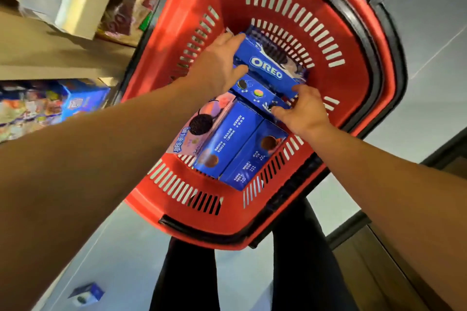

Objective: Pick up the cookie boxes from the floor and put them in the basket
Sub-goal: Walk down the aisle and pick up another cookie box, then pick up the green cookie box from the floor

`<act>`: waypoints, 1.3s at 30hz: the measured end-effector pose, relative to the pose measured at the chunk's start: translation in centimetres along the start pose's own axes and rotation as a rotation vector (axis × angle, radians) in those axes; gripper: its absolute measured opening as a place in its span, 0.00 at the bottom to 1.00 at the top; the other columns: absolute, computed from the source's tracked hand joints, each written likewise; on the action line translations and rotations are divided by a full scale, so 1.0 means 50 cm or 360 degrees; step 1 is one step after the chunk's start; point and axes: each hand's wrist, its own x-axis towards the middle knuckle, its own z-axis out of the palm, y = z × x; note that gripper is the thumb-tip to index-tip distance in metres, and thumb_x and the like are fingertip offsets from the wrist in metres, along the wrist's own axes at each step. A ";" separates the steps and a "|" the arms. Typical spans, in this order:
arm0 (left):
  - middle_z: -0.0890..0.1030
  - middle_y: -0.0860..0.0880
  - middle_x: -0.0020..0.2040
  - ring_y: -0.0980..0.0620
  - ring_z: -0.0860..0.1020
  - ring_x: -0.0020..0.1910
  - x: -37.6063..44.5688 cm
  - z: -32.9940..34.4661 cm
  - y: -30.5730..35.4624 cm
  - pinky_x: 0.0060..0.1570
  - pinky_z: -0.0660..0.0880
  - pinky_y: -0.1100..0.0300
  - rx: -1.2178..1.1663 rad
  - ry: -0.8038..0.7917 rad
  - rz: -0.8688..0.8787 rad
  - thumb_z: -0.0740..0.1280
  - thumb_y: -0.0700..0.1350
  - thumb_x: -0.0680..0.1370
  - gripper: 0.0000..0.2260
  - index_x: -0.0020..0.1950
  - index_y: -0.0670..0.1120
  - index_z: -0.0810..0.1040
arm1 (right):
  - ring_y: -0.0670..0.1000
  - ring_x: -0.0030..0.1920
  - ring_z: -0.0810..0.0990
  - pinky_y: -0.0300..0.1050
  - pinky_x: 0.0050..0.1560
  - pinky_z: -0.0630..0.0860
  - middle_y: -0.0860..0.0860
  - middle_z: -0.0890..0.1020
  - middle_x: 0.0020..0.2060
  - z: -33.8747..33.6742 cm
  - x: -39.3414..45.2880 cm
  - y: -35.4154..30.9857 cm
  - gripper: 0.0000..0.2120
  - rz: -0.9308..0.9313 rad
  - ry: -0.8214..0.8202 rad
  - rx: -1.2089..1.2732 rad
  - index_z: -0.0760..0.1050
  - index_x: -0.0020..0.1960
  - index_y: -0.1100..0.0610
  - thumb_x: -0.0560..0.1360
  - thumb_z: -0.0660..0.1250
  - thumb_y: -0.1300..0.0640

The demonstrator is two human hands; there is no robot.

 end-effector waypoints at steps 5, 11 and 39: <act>0.62 0.42 0.76 0.47 0.59 0.76 -0.134 -0.092 0.068 0.74 0.54 0.56 0.0036 0.0014 0.0037 0.64 0.49 0.79 0.29 0.77 0.43 0.59 | 0.57 0.64 0.72 0.45 0.63 0.68 0.58 0.68 0.67 -0.060 -0.152 -0.067 0.32 -0.0105 0.0033 -0.0158 0.67 0.70 0.58 0.71 0.73 0.48; 0.69 0.42 0.72 0.46 0.66 0.71 -0.360 -0.214 0.149 0.70 0.61 0.54 0.0097 -0.0015 0.0319 0.66 0.49 0.77 0.27 0.74 0.43 0.65 | 0.58 0.61 0.74 0.50 0.63 0.71 0.59 0.76 0.60 -0.120 -0.392 -0.168 0.28 -0.0230 0.0188 -0.0261 0.73 0.66 0.57 0.70 0.71 0.45; 0.64 0.40 0.75 0.44 0.62 0.74 -1.357 0.203 0.371 0.72 0.57 0.57 0.1350 -0.1086 0.2207 0.66 0.55 0.77 0.31 0.75 0.44 0.63 | 0.56 0.70 0.66 0.50 0.68 0.65 0.53 0.66 0.72 0.620 -1.621 0.128 0.38 0.1383 0.1324 0.1020 0.62 0.74 0.54 0.71 0.68 0.37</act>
